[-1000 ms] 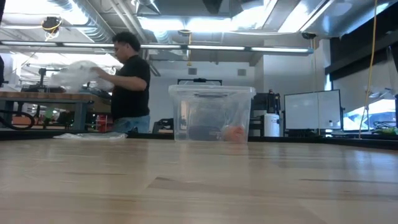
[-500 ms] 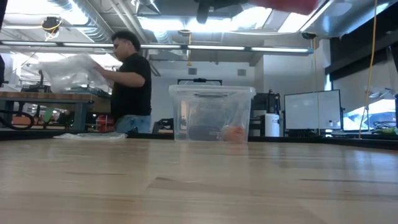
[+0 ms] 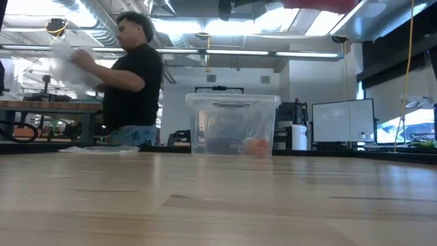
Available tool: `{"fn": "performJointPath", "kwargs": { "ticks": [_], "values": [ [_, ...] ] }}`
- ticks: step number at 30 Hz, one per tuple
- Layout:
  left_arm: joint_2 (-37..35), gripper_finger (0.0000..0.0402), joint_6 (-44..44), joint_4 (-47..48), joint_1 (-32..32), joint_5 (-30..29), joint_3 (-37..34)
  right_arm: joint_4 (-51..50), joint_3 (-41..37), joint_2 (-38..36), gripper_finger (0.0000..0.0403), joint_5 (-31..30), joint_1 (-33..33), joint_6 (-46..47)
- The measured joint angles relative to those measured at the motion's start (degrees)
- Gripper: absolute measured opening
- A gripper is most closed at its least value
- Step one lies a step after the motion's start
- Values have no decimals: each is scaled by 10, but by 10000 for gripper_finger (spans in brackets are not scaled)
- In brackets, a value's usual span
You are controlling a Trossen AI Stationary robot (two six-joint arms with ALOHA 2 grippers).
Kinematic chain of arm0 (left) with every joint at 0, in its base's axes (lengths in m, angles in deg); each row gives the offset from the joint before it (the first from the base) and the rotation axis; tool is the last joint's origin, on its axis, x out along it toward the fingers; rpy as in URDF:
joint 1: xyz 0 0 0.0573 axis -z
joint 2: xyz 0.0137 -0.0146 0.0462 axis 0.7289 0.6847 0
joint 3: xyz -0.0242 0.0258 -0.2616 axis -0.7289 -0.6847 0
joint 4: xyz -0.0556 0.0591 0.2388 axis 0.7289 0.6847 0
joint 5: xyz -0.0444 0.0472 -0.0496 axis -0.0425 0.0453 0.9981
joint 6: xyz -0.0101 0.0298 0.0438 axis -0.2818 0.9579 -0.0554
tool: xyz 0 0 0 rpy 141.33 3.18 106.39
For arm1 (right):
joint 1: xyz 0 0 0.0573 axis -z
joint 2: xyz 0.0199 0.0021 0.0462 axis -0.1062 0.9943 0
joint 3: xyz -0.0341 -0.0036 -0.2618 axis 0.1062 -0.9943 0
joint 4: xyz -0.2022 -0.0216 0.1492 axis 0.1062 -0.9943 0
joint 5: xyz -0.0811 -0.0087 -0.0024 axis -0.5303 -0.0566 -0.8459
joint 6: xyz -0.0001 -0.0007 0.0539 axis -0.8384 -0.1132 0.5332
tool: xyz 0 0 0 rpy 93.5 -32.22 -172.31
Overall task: Roll bandage
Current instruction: Roll the pink bandage
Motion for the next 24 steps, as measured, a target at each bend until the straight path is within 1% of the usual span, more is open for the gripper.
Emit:
{"fn": "performJointPath", "kwargs": {
  "ticks": [3, 8, 13, 15, 17, 19, 22, 24],
  "values": [
    [0, 13, 27, 19, 5, 0, 0, -29, 18, -13, 4, -23, 0, -1],
    [0, 13, 34, 43, 1, -1, 0, -42, 33, -30, 5, -62, -10, -15],
    [-1, 13, 34, 39, 1, -6, -3, -38, 34, -58, 5, -100, -59, -46],
    [-1, 13, 22, 42, -1, -22, -4, -38, 34, -62, 5, -116, -84, -54],
    [-1, 13, 6, 41, -7, -20, -4, -37, 34, -65, 5, -126, -103, -61],
    [-1, 13, 4, 37, -13, 6, -4, -34, 34, -65, 5, -133, -113, -65],
    [5, 13, 15, 10, -13, 78, -5, -38, 35, -65, 5, -134, -107, -69],
    [7, 13, 33, -10, -4, 128, -5, -40, 35, -64, 5, -129, -88, -69]
  ]
}}
